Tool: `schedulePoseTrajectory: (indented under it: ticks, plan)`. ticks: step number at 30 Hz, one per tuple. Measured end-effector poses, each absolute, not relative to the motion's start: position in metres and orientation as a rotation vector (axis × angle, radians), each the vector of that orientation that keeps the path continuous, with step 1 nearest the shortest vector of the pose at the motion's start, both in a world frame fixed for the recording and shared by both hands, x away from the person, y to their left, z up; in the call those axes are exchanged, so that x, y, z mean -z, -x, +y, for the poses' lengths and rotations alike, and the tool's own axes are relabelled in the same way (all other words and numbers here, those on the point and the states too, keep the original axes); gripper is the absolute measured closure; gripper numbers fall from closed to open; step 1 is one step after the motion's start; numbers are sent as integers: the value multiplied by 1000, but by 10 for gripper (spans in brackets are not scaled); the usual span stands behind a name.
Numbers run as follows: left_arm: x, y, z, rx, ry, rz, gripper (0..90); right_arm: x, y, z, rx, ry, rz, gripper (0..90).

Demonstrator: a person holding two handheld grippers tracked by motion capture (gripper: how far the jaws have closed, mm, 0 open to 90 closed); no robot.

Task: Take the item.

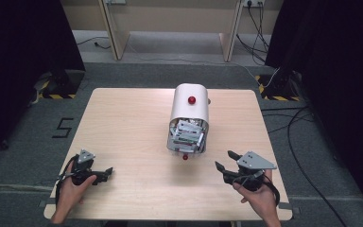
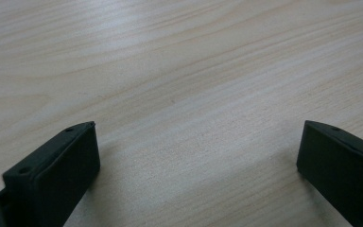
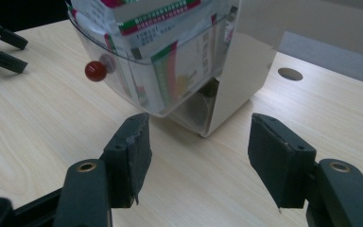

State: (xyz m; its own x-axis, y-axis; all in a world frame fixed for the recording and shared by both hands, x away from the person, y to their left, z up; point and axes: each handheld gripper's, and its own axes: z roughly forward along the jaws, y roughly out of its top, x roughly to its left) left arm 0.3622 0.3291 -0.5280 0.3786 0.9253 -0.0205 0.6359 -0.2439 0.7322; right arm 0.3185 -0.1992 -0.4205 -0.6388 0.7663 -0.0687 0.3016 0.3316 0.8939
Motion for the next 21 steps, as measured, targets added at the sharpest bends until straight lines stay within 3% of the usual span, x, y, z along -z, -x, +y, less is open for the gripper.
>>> schedulePoseTrajectory:
  ticks: [21]
  plan:
    - [528,-362,329,-560,-1978,1341,0,387,-316,-172,-1352,-789,2114,474]
